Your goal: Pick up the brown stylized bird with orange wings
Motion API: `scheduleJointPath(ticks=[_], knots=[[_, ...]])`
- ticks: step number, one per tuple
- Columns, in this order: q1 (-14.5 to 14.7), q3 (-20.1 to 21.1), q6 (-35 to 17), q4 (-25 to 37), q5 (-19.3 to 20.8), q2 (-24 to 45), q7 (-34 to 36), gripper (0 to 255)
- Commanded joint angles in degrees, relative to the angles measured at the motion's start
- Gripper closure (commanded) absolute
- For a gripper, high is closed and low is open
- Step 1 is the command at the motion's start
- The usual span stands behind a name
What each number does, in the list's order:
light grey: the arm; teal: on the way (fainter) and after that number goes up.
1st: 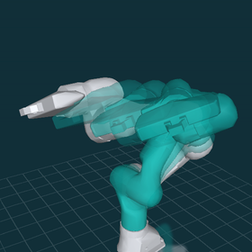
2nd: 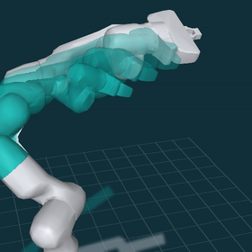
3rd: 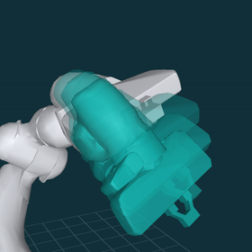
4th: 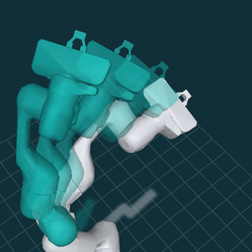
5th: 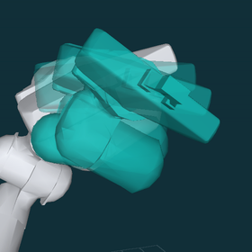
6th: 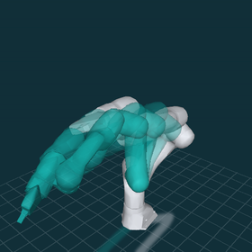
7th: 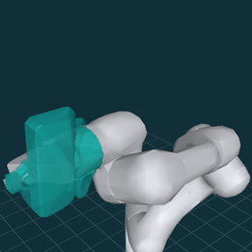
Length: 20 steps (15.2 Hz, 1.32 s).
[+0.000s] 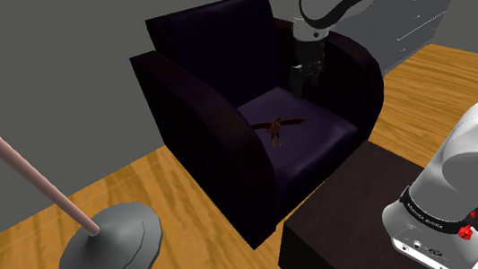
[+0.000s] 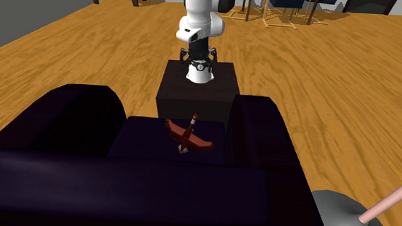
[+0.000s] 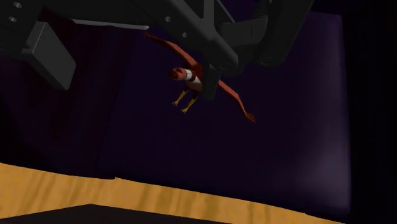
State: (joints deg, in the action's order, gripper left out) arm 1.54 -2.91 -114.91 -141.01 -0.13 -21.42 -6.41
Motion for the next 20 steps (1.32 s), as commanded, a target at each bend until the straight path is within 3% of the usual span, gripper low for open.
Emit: scheduleJointPath(ticks=[1, 11, 18, 20], knots=[[0.2, -0.1, -3.6, 0.9, 0.8, 4.4, -1.6, 0], [0.4, -0.4, -17.5, 9.8, 5.2, 26.9, -8.5, 0], [0.6, -0.4, -23.4, 20.2, 8.8, 42.7, -11.8, 0], [0.6, -0.4, -24.1, 20.7, 9.0, 43.9, -11.8, 0]])
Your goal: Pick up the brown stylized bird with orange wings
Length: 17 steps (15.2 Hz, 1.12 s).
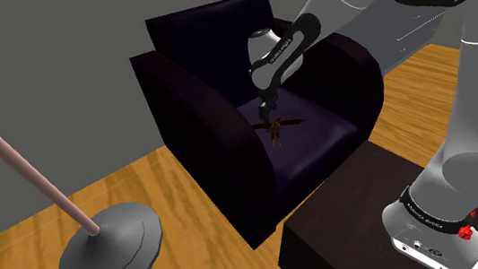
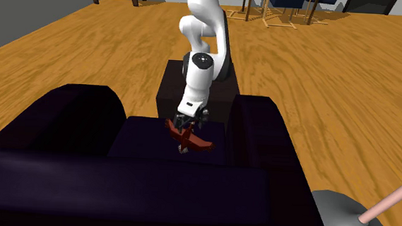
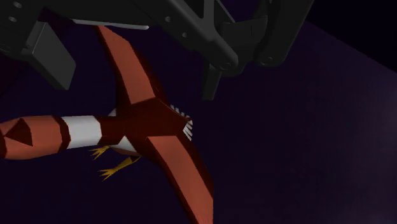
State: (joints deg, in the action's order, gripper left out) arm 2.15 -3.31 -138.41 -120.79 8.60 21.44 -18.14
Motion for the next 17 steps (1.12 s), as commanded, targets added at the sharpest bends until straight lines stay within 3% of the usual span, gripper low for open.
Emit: scheduleJointPath(ticks=[1, 8, 9, 17], knots=[[0.0, 0.0, -1.2, 0.5, 0.3, 1.6, 0.0, 0], [0.1, -0.2, -4.5, 0.7, 0.5, 5.2, 0.5, 0], [0.1, -0.2, -4.5, 0.7, 0.5, 5.2, 0.5, 255], [0.1, -0.1, -4.5, 0.6, 0.5, 5.1, 0.6, 255]])
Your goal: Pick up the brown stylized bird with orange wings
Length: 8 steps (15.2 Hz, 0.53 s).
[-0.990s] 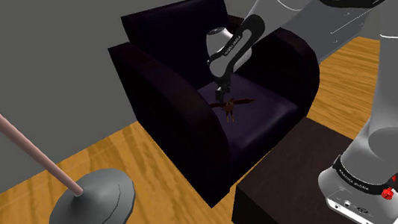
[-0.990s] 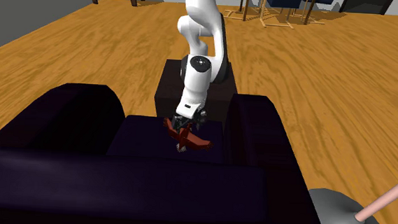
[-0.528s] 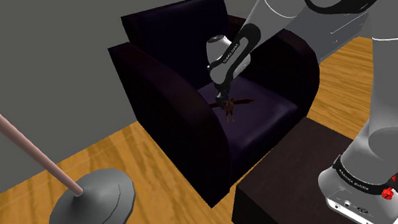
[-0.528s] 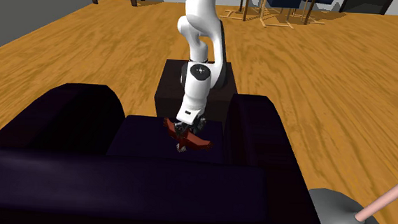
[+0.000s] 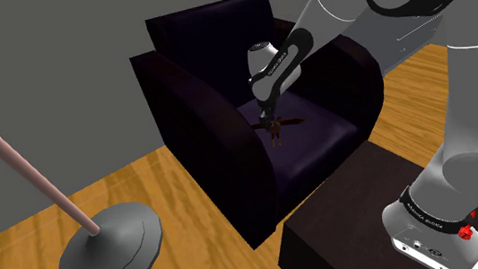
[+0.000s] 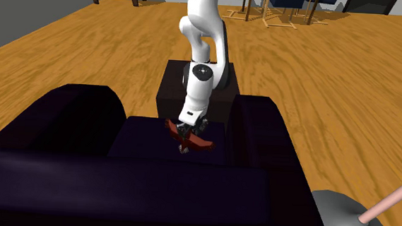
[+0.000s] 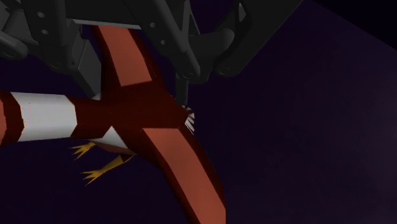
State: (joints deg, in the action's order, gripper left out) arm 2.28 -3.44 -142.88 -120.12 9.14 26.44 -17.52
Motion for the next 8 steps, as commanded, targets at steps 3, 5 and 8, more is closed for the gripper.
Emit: scheduleJointPath(ticks=[3, 5, 8], knots=[[-0.1, 0.0, 1.1, -0.1, -0.1, -1.1, -0.3, 255], [-0.1, 0.1, 2.3, -0.2, -0.2, -2.4, -0.5, 255], [-0.1, 0.1, 4.1, -0.2, -0.3, -4.2, -0.7, 255]])
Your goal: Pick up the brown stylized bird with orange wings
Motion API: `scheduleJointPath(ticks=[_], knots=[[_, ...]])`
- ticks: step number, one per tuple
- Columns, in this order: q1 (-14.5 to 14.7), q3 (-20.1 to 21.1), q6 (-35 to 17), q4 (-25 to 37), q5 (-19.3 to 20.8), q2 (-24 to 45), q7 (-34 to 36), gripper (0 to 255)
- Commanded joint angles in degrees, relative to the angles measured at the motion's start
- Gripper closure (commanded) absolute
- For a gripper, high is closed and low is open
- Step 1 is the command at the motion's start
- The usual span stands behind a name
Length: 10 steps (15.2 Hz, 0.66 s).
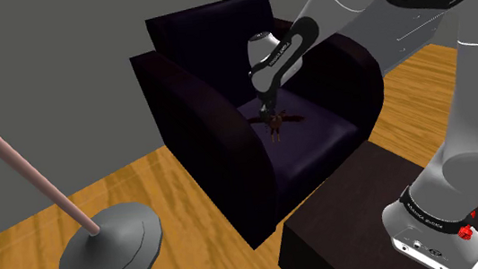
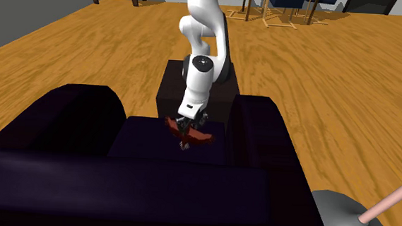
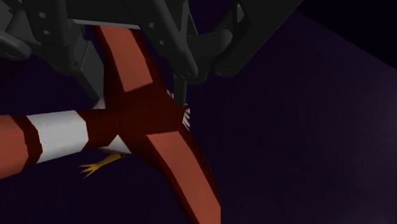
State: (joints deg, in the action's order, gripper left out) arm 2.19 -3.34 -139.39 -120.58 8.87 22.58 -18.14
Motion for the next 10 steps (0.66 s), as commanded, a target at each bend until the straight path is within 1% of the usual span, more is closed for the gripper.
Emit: scheduleJointPath(ticks=[1, 8, 10], knots=[[0.0, 0.0, 1.2, 0.3, -0.1, -1.0, -0.2, 255], [0.0, 0.2, 5.7, 0.8, -0.4, -4.9, -0.9, 255], [0.0, 0.2, 5.8, 0.8, -0.5, -5.0, -0.9, 255]])
